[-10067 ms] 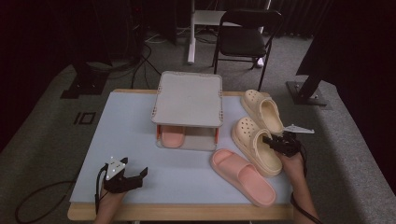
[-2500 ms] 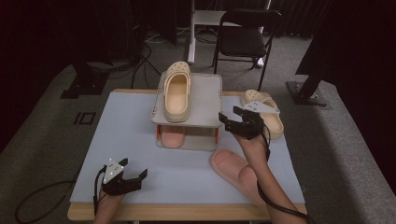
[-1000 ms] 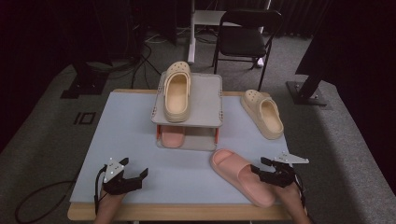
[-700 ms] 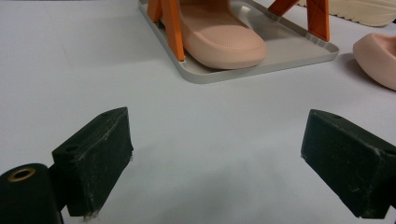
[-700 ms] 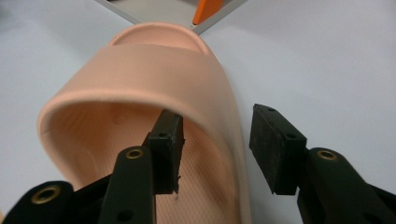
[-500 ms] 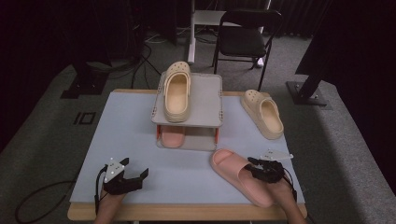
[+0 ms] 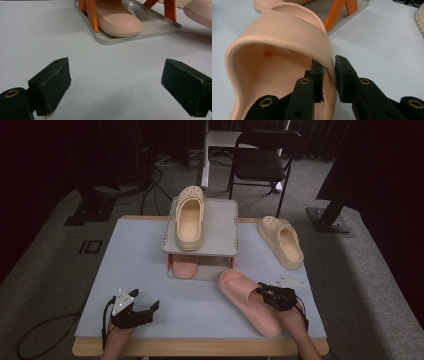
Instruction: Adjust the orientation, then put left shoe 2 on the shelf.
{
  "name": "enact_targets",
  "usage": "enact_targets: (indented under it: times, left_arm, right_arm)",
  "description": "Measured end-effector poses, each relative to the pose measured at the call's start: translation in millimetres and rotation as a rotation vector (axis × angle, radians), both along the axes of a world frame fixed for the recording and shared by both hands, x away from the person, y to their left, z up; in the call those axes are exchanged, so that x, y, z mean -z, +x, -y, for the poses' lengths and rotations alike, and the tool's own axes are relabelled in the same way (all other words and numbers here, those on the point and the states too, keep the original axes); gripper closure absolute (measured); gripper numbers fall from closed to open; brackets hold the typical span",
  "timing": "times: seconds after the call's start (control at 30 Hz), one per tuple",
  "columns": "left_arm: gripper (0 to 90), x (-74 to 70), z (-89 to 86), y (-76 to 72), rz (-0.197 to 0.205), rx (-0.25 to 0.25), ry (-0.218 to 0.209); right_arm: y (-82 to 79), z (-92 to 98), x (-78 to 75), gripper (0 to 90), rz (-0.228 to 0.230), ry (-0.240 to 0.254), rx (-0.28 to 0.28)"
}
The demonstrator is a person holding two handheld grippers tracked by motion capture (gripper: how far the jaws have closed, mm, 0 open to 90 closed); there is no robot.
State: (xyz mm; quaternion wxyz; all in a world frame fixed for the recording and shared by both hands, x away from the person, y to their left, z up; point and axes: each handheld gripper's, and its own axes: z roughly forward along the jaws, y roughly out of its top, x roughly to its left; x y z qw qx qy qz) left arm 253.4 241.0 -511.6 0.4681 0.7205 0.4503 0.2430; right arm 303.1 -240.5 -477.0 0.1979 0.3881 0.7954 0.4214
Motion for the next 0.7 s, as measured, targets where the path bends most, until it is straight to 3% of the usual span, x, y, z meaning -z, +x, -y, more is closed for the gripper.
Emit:
enact_targets:
  times: [0.1, 0.47, 0.53, 0.7]
  left_arm:
    - [8.6, -0.7, -0.9, -0.2, 0.006, -0.002, -0.003]
    - [8.6, -1.9, -2.2, -0.2, 0.007, -0.005, -0.009]
    - [8.6, -1.9, -2.5, -0.3, 0.011, -0.006, -0.008]
    - [8.6, -1.7, -4.0, -0.6, 0.010, -0.007, -0.009]
  right_arm:
    - [6.5, -9.6, -1.4, 77.1, -0.012, 0.017, 0.018]
    - [24.5, -50.2, -1.1, 79.0, 0.006, 0.007, 0.109]
    - [26.3, -58.7, -0.6, 79.3, -0.004, 0.009, 0.093]
    - [31.6, -74.7, 0.2, 77.2, -0.008, 0.015, 0.167]
